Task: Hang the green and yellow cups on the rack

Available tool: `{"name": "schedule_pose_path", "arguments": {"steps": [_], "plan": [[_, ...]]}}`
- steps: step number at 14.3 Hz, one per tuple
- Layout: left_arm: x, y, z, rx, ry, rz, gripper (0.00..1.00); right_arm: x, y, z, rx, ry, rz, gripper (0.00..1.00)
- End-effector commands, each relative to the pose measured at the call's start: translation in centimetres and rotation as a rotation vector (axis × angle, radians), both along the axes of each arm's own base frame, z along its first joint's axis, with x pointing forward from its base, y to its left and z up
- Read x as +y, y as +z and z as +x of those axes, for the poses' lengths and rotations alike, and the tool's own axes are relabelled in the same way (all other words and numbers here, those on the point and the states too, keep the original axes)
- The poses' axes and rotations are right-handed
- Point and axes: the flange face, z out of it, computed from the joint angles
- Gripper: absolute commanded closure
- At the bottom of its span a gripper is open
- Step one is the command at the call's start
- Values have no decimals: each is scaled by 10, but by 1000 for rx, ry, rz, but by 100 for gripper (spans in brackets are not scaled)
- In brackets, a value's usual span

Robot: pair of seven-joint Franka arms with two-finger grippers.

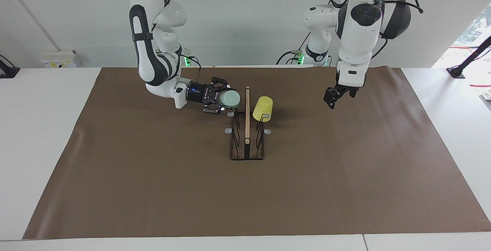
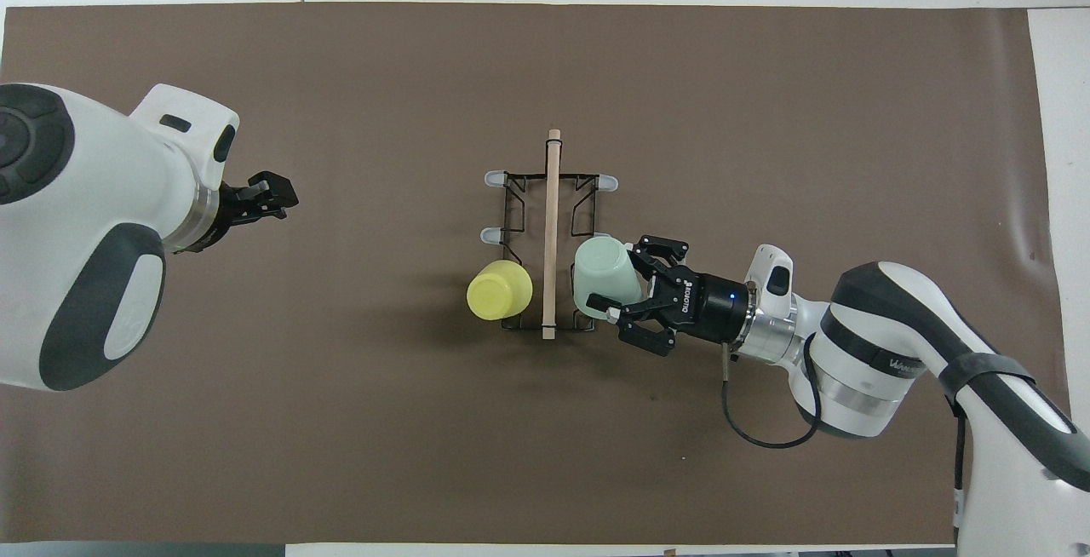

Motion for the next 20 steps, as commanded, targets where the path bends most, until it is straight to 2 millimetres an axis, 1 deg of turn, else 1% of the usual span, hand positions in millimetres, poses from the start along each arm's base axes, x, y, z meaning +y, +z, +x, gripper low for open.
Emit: {"name": "schedule_pose_path", "arguments": {"steps": [1,2,4,6,7,8,9,10,11,13,14,15,17,18,19,20], "plan": [[8,18,0,-9,-36,-50,0,-1,-6,4,-41,-34,-27,100],[7,26,2,-18,-44,-66,0,-1,-12,3,-55,-34,-38,100],[11,29,2,-10,-50,-65,0,-3,-14,2,-55,-37,-50,100],[35,34,7,9,-61,-73,0,-4,-17,-1,-49,-35,-57,100],[35,42,6,17,-98,-85,0,-4,-18,-1,-46,-35,-58,100],[40,48,6,26,-118,-89,0,-5,-19,-2,-44,-37,-59,73],[54,52,8,30,-111,-93,0,-5,-19,-2,-41,-36,-60,23],[62,57,8,29,-117,-97,0,-7,-19,-1,-42,-39,-58,0],[62,59,7,37,-136,-99,0,-7,-18,-1,-43,-36,-52,0],[75,70,7,48,-160,-101,0,-8,-17,-1,-47,-35,-41,0],[78,75,7,61,-184,-110,0,-10,-16,0,-51,-37,-34,0],[86,86,7,64,-184,-117,0,-13,-16,1,-51,-41,-32,0],[95,93,11,83,-219,-121,0,-11,-9,2,-65,-32,0,0],[98,98,11,94,-226,-123,0,-17,-4,4,-71,-41,1,0],[107,101,14,113,-215,-128,0,-24,4,6,-76,-50,1,0],[109,105,15,121,-226,-135,0,-29,9,7,-75,-39,-7,0]]}}
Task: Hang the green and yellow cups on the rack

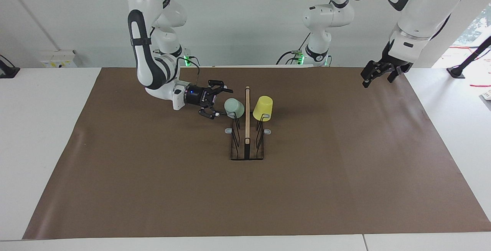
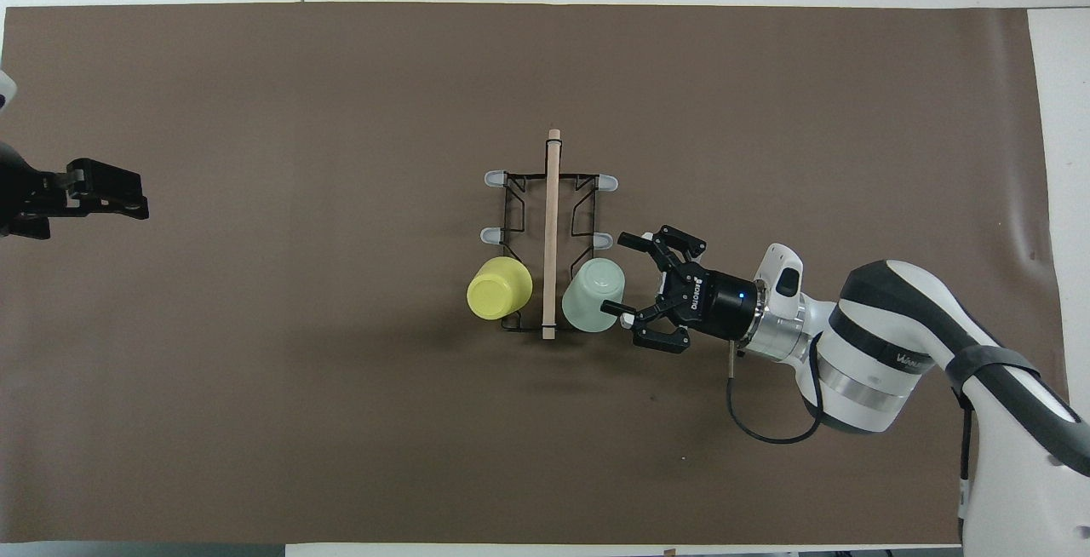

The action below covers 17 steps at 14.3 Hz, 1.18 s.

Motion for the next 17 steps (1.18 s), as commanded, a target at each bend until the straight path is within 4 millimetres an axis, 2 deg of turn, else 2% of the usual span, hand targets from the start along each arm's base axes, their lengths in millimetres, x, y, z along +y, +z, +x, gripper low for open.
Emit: {"name": "schedule_pose_path", "arguments": {"steps": [1,3,5,7,10,12,15,17], "plan": [[6,9,7,44,-48,-38,0,-29,18,5,1,7,-20,0],[12,11,4,53,-59,-40,0,-54,32,10,36,50,-65,0],[18,12,0,71,-90,-42,0,-81,52,26,113,101,-104,0],[23,13,0,67,-101,-42,0,-101,78,47,279,134,-159,0],[24,11,1,63,-102,-37,0,-135,99,66,573,87,-277,0],[23,10,2,55,-119,-38,0,-143,108,74,711,26,-338,0],[19,10,2,49,-131,-37,0,-152,132,87,845,-72,-532,0],[13,9,1,49,-143,-37,0,-156,153,96,892,-125,-728,0]]}}
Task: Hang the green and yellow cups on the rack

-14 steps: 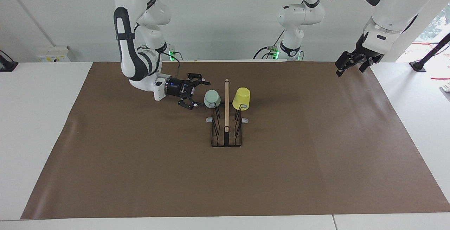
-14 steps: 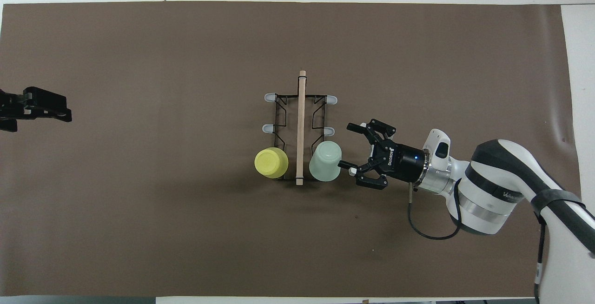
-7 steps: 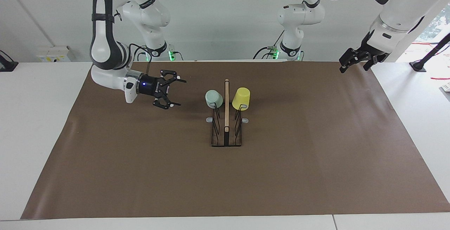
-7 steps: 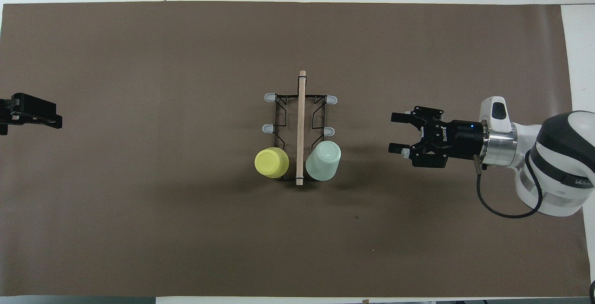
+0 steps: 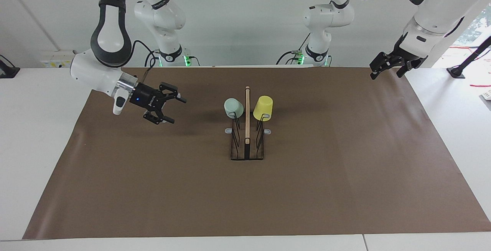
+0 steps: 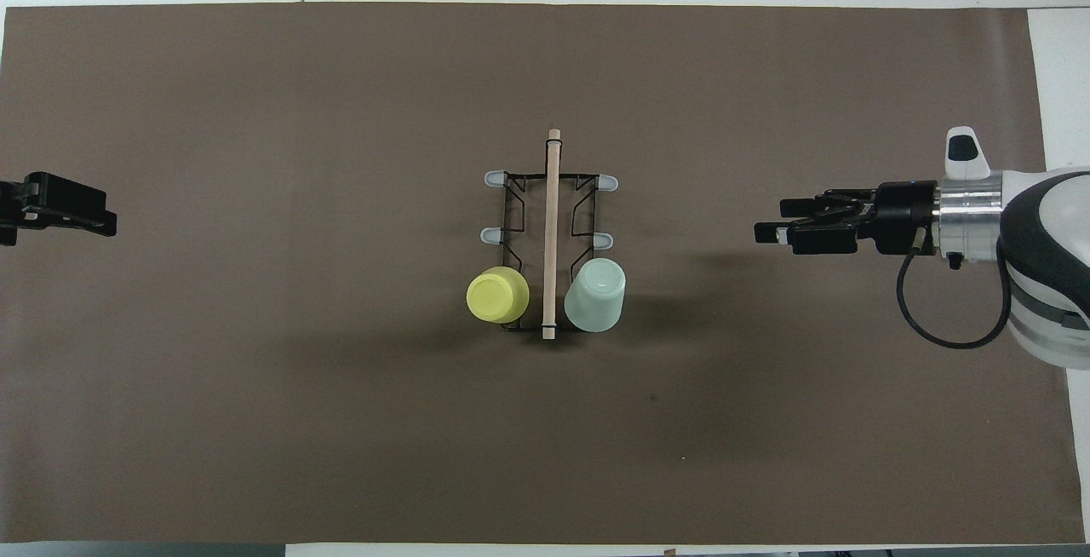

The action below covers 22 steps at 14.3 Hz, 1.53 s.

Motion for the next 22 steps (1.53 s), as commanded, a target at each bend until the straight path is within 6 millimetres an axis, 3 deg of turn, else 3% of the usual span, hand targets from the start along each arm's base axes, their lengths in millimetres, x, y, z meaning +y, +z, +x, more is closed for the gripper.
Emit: {"name": "schedule_pose_path", "arguments": {"steps": [1,3,7,9,12,14,16,18,20,22], "plan": [[-10,4,0,-8,-31,-9,0,-2,32,14,63,-14,-268,0],[-12,4,0,-8,-34,-9,0,-8,55,20,100,-65,-475,0],[-9,1,-1,2,-27,-9,0,-25,110,16,173,-120,-640,0],[-8,0,-1,0,-10,-8,0,-27,138,2,225,-146,-696,0],[-8,-1,-2,-1,-25,-9,0,-27,165,-8,377,-339,-718,0],[-10,-4,0,-40,-32,-7,0,-28,174,-17,404,-386,-730,0],[-10,-8,0,-42,-32,-6,0,-45,174,-28,431,-398,-736,0],[-8,-7,1,-45,-31,6,0,-15,170,-37,397,-281,-763,0],[-6,-7,1,-45,-30,16,0,-41,162,-32,424,-309,-748,0],[-6,-7,1,-44,-27,16,0,-52,164,-25,410,-326,-768,0]]}}
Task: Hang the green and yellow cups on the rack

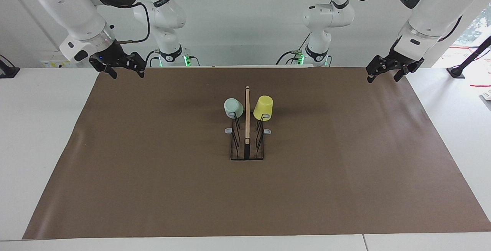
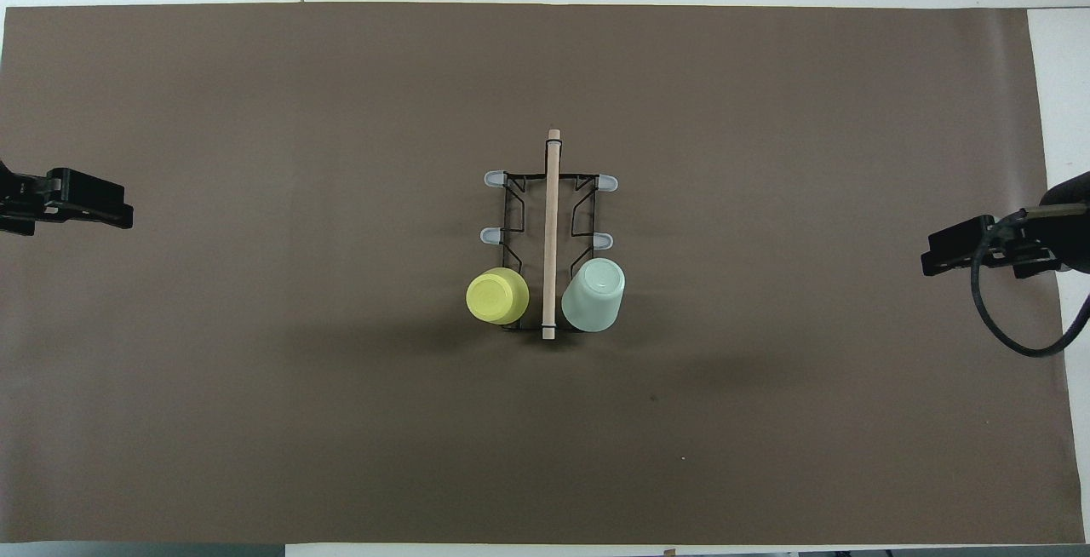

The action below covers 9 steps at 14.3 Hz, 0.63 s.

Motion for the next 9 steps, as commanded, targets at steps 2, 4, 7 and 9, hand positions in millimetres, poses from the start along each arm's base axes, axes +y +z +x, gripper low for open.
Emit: {"name": "schedule_pose_path", "arguments": {"steps": [2,4,7,9], "plan": [[1,2,-3,-21,-12,15,0,-27,-5,11,-13,-19,-41,0],[1,3,-3,-21,-12,15,0,-34,-2,25,5,-38,-45,0],[1,3,-3,-22,-14,26,0,-30,3,28,0,-18,-80,0],[1,3,-3,-22,-16,34,0,-28,9,17,33,19,-104,0]]}}
